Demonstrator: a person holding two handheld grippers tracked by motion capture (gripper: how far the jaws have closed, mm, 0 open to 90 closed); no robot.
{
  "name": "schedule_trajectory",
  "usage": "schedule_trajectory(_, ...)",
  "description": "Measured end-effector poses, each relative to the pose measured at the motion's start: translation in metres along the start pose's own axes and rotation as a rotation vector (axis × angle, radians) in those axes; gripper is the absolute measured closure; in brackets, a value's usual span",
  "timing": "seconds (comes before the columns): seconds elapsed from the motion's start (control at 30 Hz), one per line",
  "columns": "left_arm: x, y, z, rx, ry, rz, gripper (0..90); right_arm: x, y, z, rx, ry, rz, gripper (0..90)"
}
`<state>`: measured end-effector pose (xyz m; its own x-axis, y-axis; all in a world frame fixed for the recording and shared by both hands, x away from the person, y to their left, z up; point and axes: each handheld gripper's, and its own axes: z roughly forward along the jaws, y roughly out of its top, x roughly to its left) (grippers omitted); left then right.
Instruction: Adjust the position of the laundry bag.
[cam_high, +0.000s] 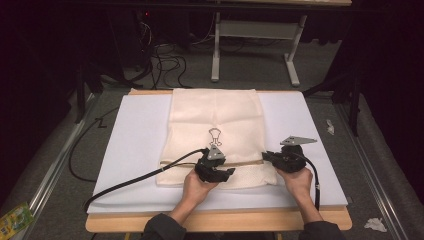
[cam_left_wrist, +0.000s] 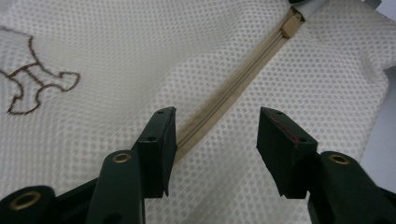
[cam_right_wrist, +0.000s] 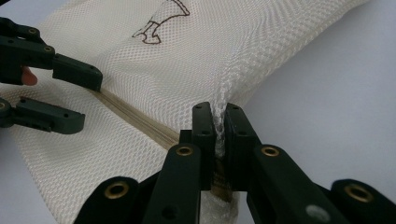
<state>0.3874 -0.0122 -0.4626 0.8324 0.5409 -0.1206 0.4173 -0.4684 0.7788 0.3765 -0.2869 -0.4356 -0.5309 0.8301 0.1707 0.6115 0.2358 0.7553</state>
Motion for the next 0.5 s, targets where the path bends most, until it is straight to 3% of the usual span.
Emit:
schedule_trajectory(0.33,-0.008,0.013,0.007,-0.01,-0.034,0.013,54.7,0.001,0.001,0.0,-0.001,0.008,-0.009,85.9)
schedule_trajectory(0.5,-0.016,0.021,0.015,-0.006,-0.056,0.04,58.8,0.002,0.002,0.0,-0.002,0.014,-0.015,85.9)
